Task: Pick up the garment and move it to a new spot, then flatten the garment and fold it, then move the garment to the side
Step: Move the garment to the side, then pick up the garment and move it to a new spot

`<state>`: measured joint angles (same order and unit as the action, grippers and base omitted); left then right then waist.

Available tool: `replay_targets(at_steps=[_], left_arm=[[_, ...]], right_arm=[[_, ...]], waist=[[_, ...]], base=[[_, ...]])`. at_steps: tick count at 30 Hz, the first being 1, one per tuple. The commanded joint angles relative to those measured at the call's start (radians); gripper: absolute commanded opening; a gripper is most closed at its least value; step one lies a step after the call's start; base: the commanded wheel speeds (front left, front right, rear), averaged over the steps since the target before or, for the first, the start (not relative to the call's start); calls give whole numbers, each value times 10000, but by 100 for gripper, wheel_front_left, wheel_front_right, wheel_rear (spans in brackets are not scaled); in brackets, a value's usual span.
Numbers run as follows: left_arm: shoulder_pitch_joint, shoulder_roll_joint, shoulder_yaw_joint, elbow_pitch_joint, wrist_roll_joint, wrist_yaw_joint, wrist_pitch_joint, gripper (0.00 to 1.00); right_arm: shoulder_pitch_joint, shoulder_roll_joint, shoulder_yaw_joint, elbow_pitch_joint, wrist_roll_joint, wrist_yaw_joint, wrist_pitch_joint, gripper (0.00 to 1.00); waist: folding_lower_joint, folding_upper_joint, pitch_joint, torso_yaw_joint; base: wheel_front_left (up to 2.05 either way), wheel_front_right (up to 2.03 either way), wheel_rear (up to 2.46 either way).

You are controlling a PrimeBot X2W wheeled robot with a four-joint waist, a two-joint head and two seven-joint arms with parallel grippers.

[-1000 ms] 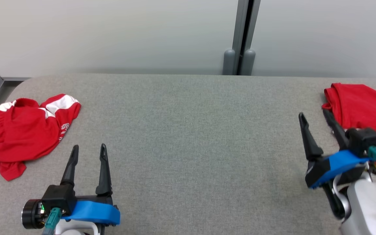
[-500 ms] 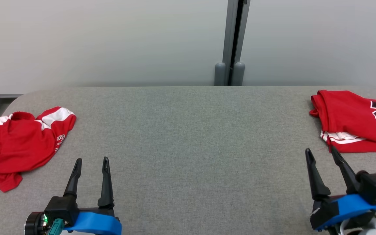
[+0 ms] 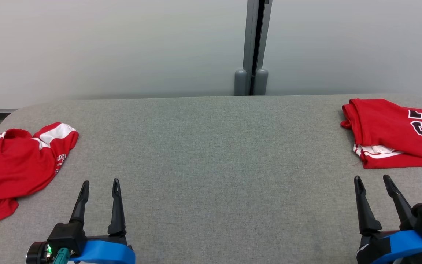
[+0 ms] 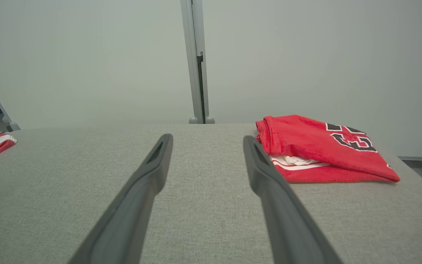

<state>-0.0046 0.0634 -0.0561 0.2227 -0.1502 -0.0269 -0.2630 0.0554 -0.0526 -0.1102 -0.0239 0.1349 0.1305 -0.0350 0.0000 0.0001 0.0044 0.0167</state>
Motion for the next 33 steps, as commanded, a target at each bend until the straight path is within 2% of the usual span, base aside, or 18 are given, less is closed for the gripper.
replay_targets(at_steps=[1, 20, 33], left_arm=[[-24, 76, -8, -2, -40, 41, -22, 100], [-297, 266, -80, 64, -157, 140, 17, 100], [-522, 383, -75, -85, -247, 320, 119, 100]], right_arm=[[114, 27, -29, 7, 69, 6, -6, 100], [-100, 28, 0, 288, 235, 6, -181, 100], [-93, 23, -1, 436, 325, 6, -285, 100]], waist=[[0, -1, 3, 8], [0, -1, 237, 297], [0, -1, 451, 1930]], base=[[0, 0, 0], [0, 0, 0], [0, 0, 0]])
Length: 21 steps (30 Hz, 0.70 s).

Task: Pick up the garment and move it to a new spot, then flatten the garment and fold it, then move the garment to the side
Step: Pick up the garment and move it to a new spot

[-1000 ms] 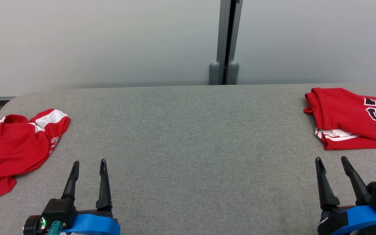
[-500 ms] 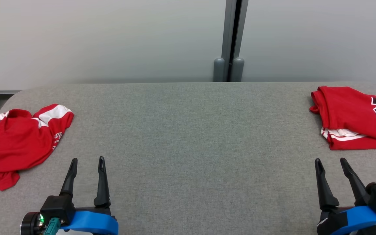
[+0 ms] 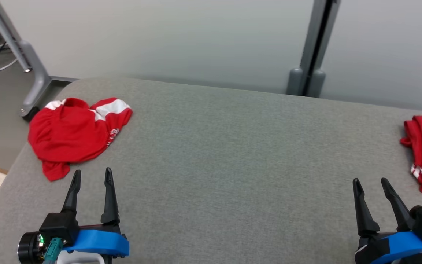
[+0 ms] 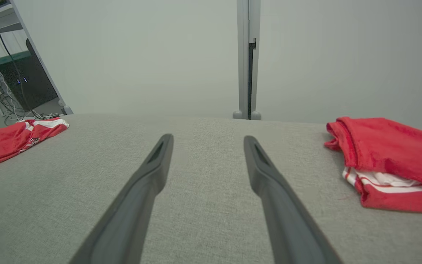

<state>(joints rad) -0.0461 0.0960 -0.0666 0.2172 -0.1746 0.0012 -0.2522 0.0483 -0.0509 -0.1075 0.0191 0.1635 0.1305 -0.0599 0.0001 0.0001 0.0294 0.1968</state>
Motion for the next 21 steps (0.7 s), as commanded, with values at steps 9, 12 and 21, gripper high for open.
replay_targets(at_steps=[9, 12, 21], left_arm=[[138, 255, 151, -170, -107, 170, 96, 100], [175, 319, 215, -267, -162, 228, 146, 100], [344, 428, 305, -367, -264, 338, 180, 100]], right_arm=[[-270, 1, 86, 170, -80, 6, 4, 100], [-294, 1, 111, 194, -122, 6, 41, 100], [-397, 2, 120, 234, -238, 6, 143, 100]], waist=[[-1, -1, 169, 1649], [-1, -1, 180, 2062], [-1, -1, 265, 2795]], base=[[0, 0, 0], [0, 0, 0], [0, 0, 0]])
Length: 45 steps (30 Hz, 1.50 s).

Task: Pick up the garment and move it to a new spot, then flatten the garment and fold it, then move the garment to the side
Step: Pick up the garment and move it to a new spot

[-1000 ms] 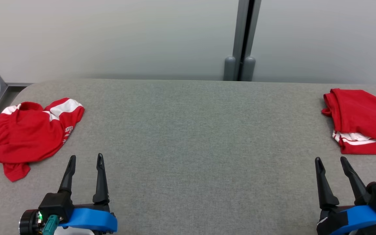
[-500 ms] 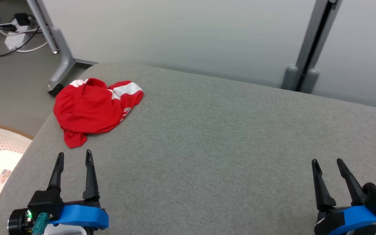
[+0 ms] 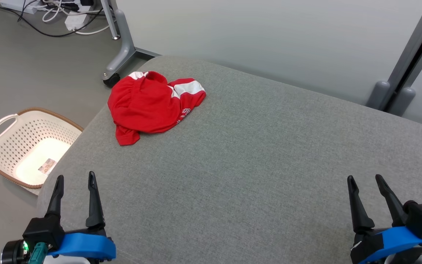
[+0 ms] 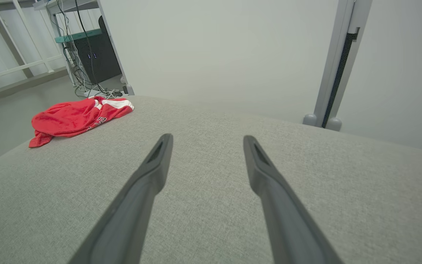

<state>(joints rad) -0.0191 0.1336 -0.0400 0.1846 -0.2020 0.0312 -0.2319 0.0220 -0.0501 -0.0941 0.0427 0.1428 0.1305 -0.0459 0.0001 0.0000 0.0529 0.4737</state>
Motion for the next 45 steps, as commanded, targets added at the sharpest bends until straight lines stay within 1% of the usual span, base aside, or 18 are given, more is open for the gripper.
replay_targets(at_steps=[1, 6, 9, 11, 17, 21, 25, 28, 32, 39, 45], left_arm=[[81, 61, 46, -44, -6, 41, -25, 100], [22, 114, 127, -9, -96, 110, -29, 100], [-295, 154, 245, -43, -249, 137, -8, 100], [-621, 283, 386, -37, -351, 89, -8, 100], [-2328, 933, 786, 242, -517, -47, 155, 100], [-3712, 1447, 1163, 463, -751, -158, 178, 100], [-5058, 1931, 1338, 933, -942, -362, 318, 100], [-6023, 2212, 1396, 1551, -1074, -494, 479, 100], [-7143, 2517, 1371, 2724, -1174, -683, 685, 100], [-8563, 2504, 1012, 4899, -1301, -982, 945, 100], [-9251, 2459, 662, 6878, -1341, -1200, 1332, 100]], right_arm=[[-144, -8, -1, -1, -41, 6, 18, 100], [-180, -6, 108, 34, -62, 6, 55, 100], [-200, -9, 87, -27, -103, 6, 70, 100], [-234, -8, 64, -133, -138, 6, 140, 100], [-622, -47, -104, -772, -493, 6, 474, 100], [-949, -272, -279, -1402, -745, 6, 796, 100], [-1165, -505, -562, -2151, -853, 6, 1090, 100], [-1189, -638, -829, -2711, -897, 6, 1306, 100], [-1075, -688, -1019, -3414, -942, 6, 1595, 100], [-1331, -758, -1131, -4191, -952, 6, 1885, 100], [-1552, -778, -1193, -4383, -959, 6, 1937, 100]], waist=[[-1, 0, 36, 48], [-1, 0, 62, -11], [-1, 0, 143, -148], [-1, 0, 289, -285], [-1, 0, 1091, -880], [-1, 0, 1875, -1445], [-1, 0, 2744, -1957], [-1, 0, 3302, -2262], [-1, 0, 4018, -2597], [-1, 0, 5146, -2910], [-1, 0, 5514, -3089]], base=[[0, 0, 0], [0, 0, 0], [0, 0, 0], [0, 0, 0], [0, 0, 0], [0, 0, 0], [0, 0, 0], [0, 0, 0], [0, 0, 0], [0, 0, 0], [0, 0, 0]])
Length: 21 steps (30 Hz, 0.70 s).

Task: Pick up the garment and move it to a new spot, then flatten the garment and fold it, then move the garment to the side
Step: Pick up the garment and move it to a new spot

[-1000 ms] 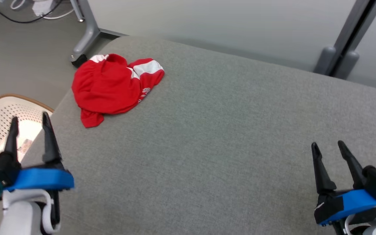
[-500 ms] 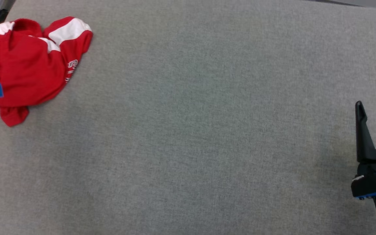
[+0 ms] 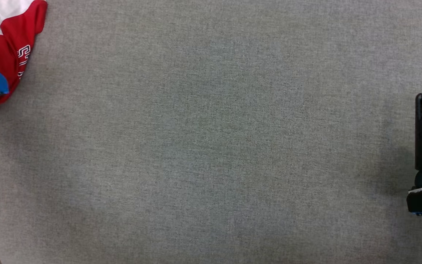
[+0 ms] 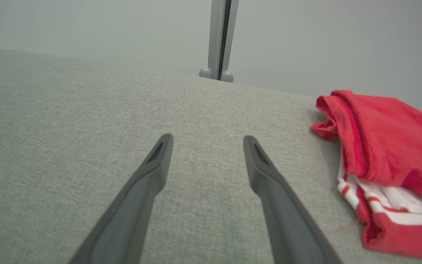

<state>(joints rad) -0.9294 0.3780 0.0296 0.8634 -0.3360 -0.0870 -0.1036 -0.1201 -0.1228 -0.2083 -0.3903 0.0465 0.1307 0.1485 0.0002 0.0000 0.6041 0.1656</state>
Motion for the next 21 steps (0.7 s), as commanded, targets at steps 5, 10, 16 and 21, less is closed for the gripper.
replay_targets(at_steps=[5, 10, 16, 21], left_arm=[[-529, -78, -334, 1479, -79, -213, 447, 100], [-754, -237, -613, 2673, -217, -356, 1118, 100], [-876, -283, -726, 3385, -401, -414, 1096, 0], [-914, -91, -900, 3455, -353, -445, 315, 0]], right_arm=[[-235, -105, -102, -105, 38, 4, 45, 100], [-304, -130, -75, -37, 60, 4, 82, 100], [-370, -88, -4, 37, 35, 4, 50, 100], [-310, 59, 38, 338, 102, 4, -123, 100]], waist=[[-2, 0, 63, -96], [-2, 0, 55, -156], [-2, 0, -85, -218], [-2, 0, -537, -304]], base=[[0, 0, 0], [0, 0, 0], [0, 0, 0], [0, 0, 0]])
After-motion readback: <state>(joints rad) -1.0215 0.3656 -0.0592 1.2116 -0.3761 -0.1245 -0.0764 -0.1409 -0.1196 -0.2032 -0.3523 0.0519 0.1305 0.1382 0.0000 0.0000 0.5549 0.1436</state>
